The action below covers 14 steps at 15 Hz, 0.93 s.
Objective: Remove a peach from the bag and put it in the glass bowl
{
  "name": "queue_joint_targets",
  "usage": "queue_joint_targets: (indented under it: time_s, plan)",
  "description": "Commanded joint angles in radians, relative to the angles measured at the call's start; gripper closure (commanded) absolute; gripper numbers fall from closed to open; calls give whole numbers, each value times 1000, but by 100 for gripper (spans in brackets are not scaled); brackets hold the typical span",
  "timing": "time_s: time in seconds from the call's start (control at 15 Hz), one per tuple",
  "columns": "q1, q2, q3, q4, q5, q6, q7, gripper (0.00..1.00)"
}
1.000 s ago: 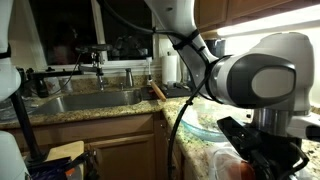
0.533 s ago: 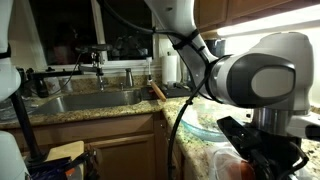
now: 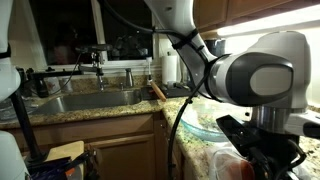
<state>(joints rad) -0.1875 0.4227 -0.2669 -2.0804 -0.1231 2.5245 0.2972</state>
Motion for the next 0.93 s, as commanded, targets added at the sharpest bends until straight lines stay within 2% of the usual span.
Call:
queue_joint_targets:
  time_s: [0.0, 0.87]
  plan:
    - [19, -48, -13, -26, 1, -9, -2, 57]
    - [20, -172, -11, -99, -14, 20, -9, 56]
